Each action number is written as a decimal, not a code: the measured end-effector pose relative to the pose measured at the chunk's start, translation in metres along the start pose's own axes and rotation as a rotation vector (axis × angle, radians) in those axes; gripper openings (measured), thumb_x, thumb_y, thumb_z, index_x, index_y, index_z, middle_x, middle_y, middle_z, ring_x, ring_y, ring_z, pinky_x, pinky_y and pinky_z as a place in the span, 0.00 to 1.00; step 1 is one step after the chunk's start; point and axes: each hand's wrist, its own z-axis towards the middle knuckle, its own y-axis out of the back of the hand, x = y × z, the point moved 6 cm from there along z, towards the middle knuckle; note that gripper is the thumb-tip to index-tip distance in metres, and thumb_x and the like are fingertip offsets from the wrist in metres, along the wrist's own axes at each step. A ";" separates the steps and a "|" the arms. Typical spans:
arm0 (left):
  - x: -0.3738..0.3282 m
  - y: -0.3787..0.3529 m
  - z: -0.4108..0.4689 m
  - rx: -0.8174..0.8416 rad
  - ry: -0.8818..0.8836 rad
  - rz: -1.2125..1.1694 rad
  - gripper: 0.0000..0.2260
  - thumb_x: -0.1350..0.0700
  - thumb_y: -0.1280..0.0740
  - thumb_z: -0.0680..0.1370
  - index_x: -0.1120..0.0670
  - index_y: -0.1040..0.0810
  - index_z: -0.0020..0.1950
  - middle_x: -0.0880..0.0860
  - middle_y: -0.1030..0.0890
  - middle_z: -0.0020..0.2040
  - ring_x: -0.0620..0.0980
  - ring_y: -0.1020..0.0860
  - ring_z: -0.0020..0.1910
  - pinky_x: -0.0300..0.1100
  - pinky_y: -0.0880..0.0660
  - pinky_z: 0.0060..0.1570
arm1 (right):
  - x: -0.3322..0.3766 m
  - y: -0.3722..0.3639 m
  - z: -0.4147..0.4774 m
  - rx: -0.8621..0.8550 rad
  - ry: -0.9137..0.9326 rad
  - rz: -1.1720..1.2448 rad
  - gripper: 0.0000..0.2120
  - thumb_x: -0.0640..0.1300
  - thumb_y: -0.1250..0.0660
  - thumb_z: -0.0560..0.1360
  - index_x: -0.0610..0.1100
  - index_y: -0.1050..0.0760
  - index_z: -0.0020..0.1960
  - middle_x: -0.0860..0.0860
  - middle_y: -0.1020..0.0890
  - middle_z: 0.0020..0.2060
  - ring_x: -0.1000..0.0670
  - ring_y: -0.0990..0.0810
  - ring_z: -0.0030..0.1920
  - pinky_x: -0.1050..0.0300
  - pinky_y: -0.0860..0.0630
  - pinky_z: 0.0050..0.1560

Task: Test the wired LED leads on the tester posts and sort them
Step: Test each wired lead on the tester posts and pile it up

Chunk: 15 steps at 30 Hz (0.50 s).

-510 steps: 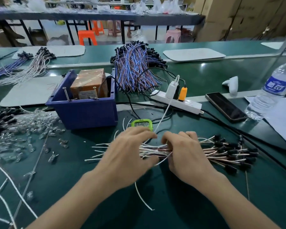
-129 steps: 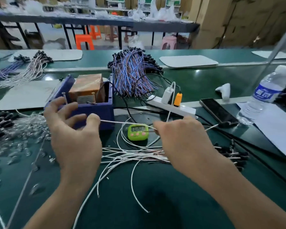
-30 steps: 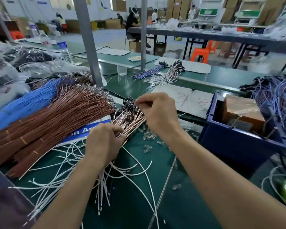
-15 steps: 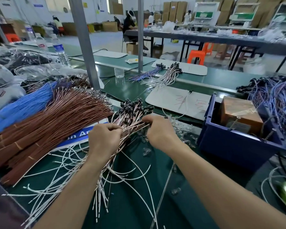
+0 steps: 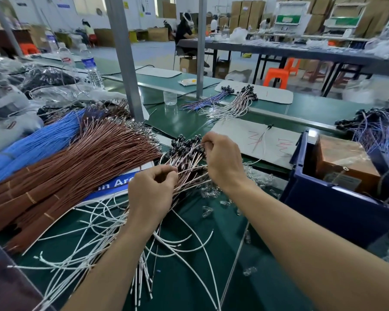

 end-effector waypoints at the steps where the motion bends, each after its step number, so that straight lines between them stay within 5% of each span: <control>1: 0.000 0.002 -0.001 -0.016 -0.010 0.021 0.05 0.52 0.26 0.77 0.45 0.13 0.51 0.40 0.17 0.34 0.38 0.23 0.31 0.35 0.29 0.33 | 0.006 0.005 0.000 -0.024 0.035 0.011 0.13 0.36 0.42 0.84 0.41 0.19 0.49 0.47 0.19 0.39 0.46 0.22 0.42 0.47 0.23 0.49; 5: -0.020 0.014 -0.006 -0.178 -0.170 0.233 0.10 0.49 0.23 0.74 0.45 0.17 0.54 0.38 0.23 0.43 0.44 0.27 0.45 0.46 0.30 0.49 | 0.027 0.024 -0.010 -0.029 0.098 -0.020 0.12 0.38 0.42 0.85 0.44 0.20 0.53 0.53 0.21 0.36 0.55 0.26 0.37 0.57 0.32 0.40; 8: -0.038 0.017 -0.011 -0.163 -0.236 0.240 0.07 0.45 0.24 0.74 0.45 0.17 0.46 0.38 0.23 0.38 0.41 0.27 0.38 0.45 0.29 0.45 | 0.031 0.045 -0.025 -0.048 -0.013 0.170 0.12 0.41 0.41 0.85 0.48 0.19 0.53 0.59 0.22 0.34 0.59 0.26 0.31 0.63 0.34 0.33; 12: -0.056 -0.013 -0.022 0.375 0.092 -0.683 0.14 0.47 0.23 0.70 0.51 0.13 0.53 0.50 0.22 0.33 0.47 0.28 0.32 0.39 0.29 0.35 | 0.026 0.079 -0.065 -0.002 -0.125 0.269 0.13 0.40 0.38 0.83 0.53 0.20 0.47 0.53 0.20 0.31 0.58 0.28 0.26 0.58 0.32 0.27; 15: -0.068 -0.026 -0.035 0.461 0.246 -0.965 0.18 0.47 0.24 0.68 0.56 0.14 0.53 0.50 0.24 0.31 0.44 0.31 0.28 0.35 0.32 0.33 | 0.018 0.103 -0.103 0.045 -0.157 0.303 0.14 0.39 0.36 0.82 0.55 0.20 0.45 0.49 0.18 0.34 0.57 0.32 0.24 0.61 0.35 0.23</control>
